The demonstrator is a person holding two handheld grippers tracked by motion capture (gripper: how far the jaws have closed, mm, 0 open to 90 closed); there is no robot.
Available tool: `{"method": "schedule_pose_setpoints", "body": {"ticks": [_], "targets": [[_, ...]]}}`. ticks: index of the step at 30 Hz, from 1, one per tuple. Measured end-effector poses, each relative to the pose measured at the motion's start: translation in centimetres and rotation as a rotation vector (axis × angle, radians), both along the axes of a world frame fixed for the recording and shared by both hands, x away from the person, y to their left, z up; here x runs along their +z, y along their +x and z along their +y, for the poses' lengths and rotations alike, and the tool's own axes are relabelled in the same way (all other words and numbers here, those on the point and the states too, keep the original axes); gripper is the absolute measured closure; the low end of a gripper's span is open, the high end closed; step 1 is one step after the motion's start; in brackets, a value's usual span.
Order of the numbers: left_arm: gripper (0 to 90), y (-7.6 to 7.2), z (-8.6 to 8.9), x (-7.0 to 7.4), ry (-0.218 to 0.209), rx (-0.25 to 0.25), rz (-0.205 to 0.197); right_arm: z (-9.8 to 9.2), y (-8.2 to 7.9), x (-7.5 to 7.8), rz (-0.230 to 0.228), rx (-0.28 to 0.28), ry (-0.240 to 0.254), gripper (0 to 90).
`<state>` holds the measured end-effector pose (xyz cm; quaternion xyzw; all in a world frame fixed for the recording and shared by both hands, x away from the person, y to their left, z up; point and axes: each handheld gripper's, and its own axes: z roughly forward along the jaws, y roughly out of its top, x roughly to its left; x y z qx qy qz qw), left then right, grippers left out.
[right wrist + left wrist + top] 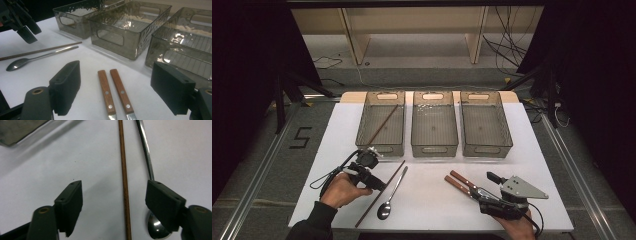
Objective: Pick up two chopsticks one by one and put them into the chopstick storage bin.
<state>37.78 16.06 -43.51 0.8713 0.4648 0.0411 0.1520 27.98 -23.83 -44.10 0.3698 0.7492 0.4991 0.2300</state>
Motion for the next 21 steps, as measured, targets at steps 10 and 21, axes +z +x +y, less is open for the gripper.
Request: {"method": "schedule_pose_setpoints", "body": {"ticks": [10,21], "targets": [[44.9,-0.4,-0.9,-1.1,0.061,-0.059,0.064,0.0,0.0,0.0,-0.003,0.000,-0.003,24.7],[63.5,-0.4,-1.2,-2.0,0.085,-0.081,0.111,0.0,0.0,0.0,-0.002,0.002,-0.006,24.8]]}}
